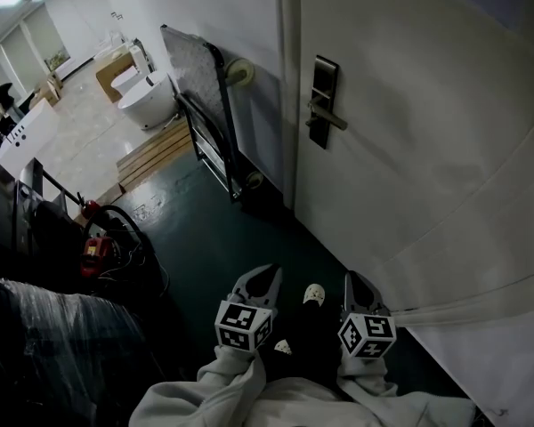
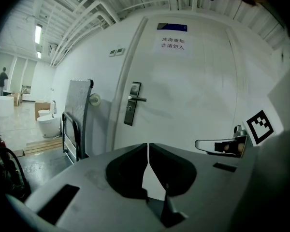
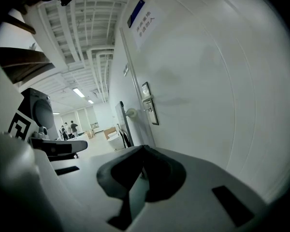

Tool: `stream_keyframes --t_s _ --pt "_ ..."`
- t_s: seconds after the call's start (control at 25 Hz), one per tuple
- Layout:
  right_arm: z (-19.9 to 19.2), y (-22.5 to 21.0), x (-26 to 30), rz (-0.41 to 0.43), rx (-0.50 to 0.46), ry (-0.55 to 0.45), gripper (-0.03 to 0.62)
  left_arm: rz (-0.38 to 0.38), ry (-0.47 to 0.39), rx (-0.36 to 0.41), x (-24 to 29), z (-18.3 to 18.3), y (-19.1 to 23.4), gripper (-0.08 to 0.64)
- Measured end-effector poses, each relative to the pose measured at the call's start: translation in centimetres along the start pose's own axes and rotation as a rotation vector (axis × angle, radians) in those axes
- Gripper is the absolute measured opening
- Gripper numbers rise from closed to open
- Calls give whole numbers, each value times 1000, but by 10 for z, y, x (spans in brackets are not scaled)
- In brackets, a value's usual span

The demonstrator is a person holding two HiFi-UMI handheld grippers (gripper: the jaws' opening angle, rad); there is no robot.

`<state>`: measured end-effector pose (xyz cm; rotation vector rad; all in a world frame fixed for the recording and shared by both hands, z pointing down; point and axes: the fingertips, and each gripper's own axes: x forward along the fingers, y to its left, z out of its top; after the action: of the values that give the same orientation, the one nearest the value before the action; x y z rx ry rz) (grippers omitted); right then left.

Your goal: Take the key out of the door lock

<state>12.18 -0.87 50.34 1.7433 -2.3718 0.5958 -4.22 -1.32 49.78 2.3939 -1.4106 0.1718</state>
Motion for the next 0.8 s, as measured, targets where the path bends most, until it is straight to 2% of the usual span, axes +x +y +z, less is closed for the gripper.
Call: stream_keyframes --t_s 0.16,0.56,0.8 --pt "9 -5 20 9 -5 -5 52 25 -7 -12 16 9 16 21" --pt "50 -32 73 6 -28 -16 52 21 -13 -18 81 38 37 21" --pt "74 -41 111 42 -49 -8 52 56 -22 -39 111 55 52 21"
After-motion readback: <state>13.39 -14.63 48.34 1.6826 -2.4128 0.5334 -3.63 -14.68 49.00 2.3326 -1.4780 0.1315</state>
